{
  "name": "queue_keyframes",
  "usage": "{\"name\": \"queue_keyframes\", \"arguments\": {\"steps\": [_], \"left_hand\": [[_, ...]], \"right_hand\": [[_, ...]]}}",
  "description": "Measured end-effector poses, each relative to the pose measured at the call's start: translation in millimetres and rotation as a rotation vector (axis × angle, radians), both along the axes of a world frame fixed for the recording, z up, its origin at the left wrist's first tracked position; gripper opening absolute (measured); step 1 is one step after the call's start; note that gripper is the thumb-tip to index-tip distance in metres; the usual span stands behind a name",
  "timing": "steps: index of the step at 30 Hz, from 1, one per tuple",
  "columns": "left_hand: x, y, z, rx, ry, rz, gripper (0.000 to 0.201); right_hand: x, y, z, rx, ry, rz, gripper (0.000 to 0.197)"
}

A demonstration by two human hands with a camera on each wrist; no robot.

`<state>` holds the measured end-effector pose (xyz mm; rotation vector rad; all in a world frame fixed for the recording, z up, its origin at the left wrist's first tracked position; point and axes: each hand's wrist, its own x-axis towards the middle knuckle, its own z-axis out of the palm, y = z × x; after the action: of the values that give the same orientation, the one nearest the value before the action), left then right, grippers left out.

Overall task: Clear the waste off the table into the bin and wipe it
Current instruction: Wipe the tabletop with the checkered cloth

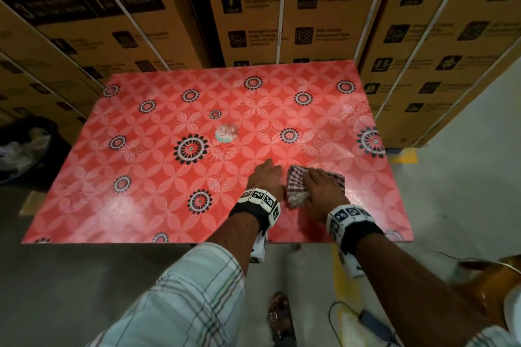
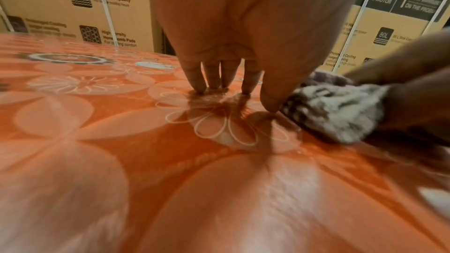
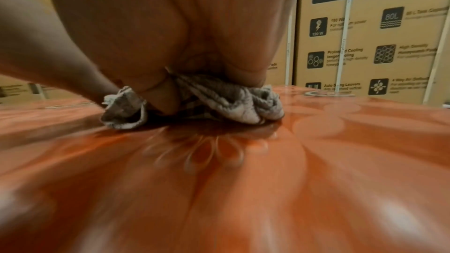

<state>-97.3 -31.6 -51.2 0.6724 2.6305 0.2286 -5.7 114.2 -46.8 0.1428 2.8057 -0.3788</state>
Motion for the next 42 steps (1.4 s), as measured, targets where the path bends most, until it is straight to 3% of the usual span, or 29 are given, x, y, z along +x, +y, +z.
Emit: {"name": "queue_keyframes", "arguments": {"steps": [4, 8, 12, 16, 21, 25, 28, 37, 42], "left_hand": [[-13.5, 5.0, -1.0, -0.022, 0.048, -0.039, 0.057], [-25.0, 9.4, 4.3, -0.014, 0.044, -0.043, 0.055], [-45.3, 27.5, 7.7, 0.008, 0.007, -0.047, 0.056], [-59.9, 39.4, 6.8, 0.004, -0.016, -0.014, 0.053], [-75.7, 41.1, 0.2, 0.024, 0.087, -0.023, 0.045], [-93.8, 50.8, 0.7, 0.026, 0.049, 0.023, 0.054], [-115.8, 62.0, 4.9, -0.005, 0.01, 0.034, 0.057], [-151.4, 73.8, 9.8, 0.004, 0.024, 0.019, 0.047], [-179.0, 83.6, 16.0, 0.002, 0.034, -0.003, 0.048]], "right_hand": [[-47.6, 17.9, -0.3, 0.022, -0.032, 0.011, 0.075], [-32.3, 15.9, 6.9, -0.083, 0.094, 0.01, 0.061], [-25.9, 20.7, -4.0, -0.094, 0.073, 0.086, 0.066], [-69.4, 38.4, -6.9, -0.045, 0.059, 0.069, 0.067], [-123.9, 54.0, -6.0, 0.005, 0.025, 0.036, 0.072], [-108.9, 55.8, -8.2, -0.037, 0.028, 0.074, 0.076], [-97.4, 54.6, -14.3, -0.069, 0.109, 0.137, 0.067], [-220.3, 103.5, -5.6, 0.022, 0.021, 0.101, 0.069], [-214.1, 99.8, -2.7, 0.066, 0.052, 0.106, 0.068]]}}
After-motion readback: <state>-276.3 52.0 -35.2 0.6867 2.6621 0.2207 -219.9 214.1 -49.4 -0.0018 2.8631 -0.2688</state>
